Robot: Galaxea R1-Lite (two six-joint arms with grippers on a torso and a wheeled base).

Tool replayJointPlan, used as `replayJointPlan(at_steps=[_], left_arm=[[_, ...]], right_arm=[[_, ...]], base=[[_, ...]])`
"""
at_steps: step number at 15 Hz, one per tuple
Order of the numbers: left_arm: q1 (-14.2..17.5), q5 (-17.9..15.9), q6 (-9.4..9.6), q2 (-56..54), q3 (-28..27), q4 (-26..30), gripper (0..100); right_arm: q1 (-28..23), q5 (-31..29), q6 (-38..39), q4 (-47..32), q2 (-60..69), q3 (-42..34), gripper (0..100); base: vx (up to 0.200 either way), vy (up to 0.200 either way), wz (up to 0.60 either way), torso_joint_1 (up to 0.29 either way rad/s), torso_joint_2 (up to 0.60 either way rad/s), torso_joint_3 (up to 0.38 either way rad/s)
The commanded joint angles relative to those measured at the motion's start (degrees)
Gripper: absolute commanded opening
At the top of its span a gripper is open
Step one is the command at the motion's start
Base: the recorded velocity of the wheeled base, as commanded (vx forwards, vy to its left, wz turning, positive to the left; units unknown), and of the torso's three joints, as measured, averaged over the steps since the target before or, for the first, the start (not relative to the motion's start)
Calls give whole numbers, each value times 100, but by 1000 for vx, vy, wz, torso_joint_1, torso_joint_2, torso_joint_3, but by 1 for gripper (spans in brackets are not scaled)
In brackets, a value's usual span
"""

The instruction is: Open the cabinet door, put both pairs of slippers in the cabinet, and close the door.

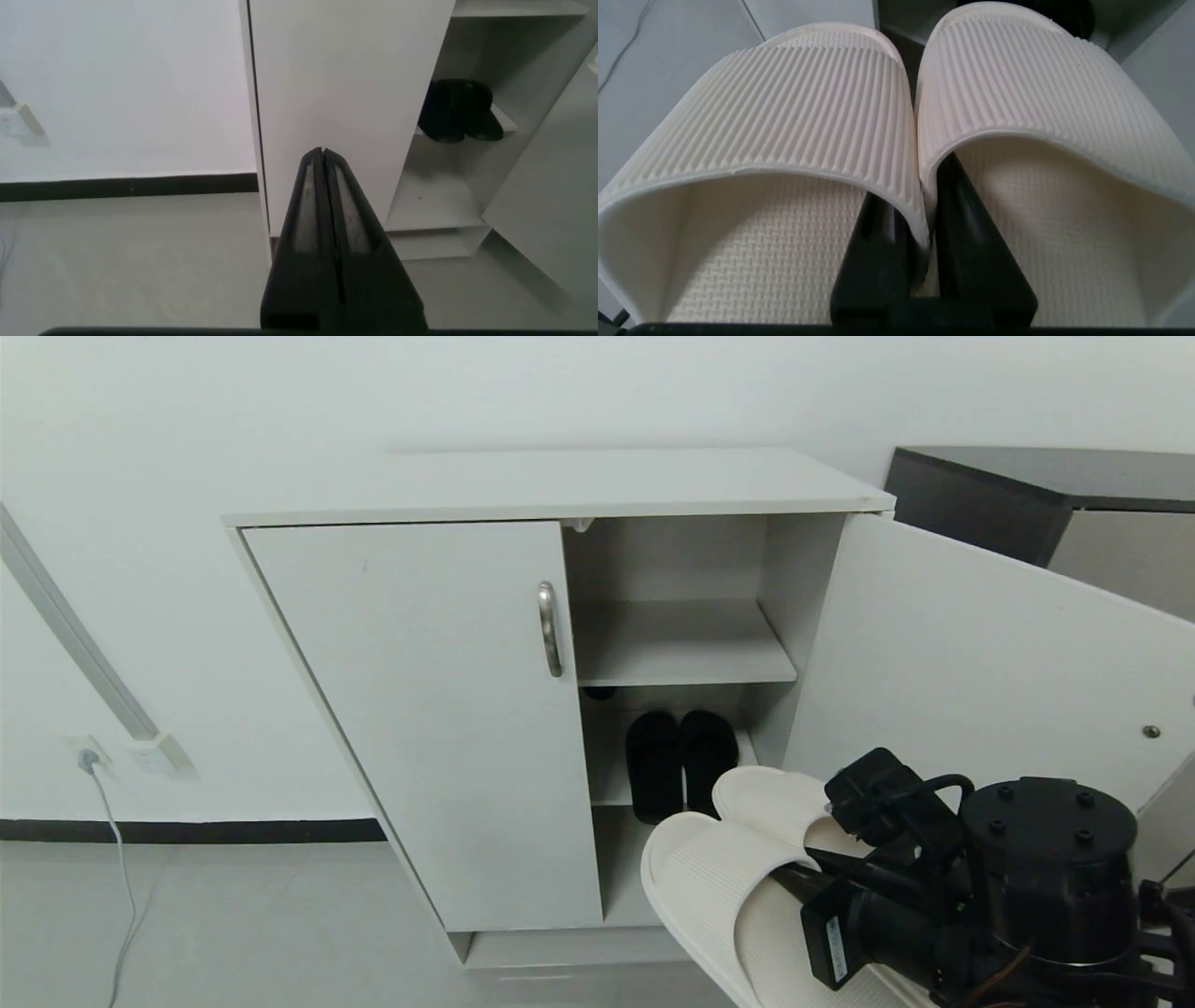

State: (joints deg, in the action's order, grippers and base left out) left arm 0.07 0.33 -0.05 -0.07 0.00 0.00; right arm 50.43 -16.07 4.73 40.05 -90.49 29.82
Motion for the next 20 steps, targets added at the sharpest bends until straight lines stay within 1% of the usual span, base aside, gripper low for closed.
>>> replayJointPlan(at_steps=[1, 4, 6, 13, 15, 16, 17, 19, 20], left_arm=[[1, 2, -4, 7, 0, 0, 0], [-7, 2, -4, 7, 0, 0, 0], [1, 2, -4, 7, 0, 0, 0], [1, 2, -4, 7, 0, 0, 0], [1, 2, -4, 7, 0, 0, 0], [1, 2, -4, 7, 0, 0, 0], [1, 2, -4, 7, 0, 0, 0], [1, 2, -4, 7, 0, 0, 0], [1, 2, 5, 7, 0, 0, 0]], right_arm=[[2, -2, 2, 3, -12, -2, 0], [2, -2, 2, 3, -12, -2, 0], [2, -2, 2, 12, -12, -2, 0], [2, -2, 10, 21, -83, 15, 0], [-7, -2, 10, 197, -188, -2, 0], [-16, -37, 10, 460, -364, 15, 0], [-7, -380, 2, 654, -628, 165, 0], [177, -1865, 292, 689, -1489, 947, 0], [195, -2348, 555, 636, -1893, 1527, 0]], base=[[0, 0, 0, -36, 442, 388], [0, 0, 0, -14, 417, 398], [0, 0, 0, -7, 171, 168], [0, 0, 0, 0, 11, 7], [0, 0, 0, 0, 0, 0], [0, 0, 0, 0, 0, 0], [0, 0, 0, 0, 0, 0], [0, 0, 0, 0, 0, 0], [0, 0, 0, 0, 0, 0]])
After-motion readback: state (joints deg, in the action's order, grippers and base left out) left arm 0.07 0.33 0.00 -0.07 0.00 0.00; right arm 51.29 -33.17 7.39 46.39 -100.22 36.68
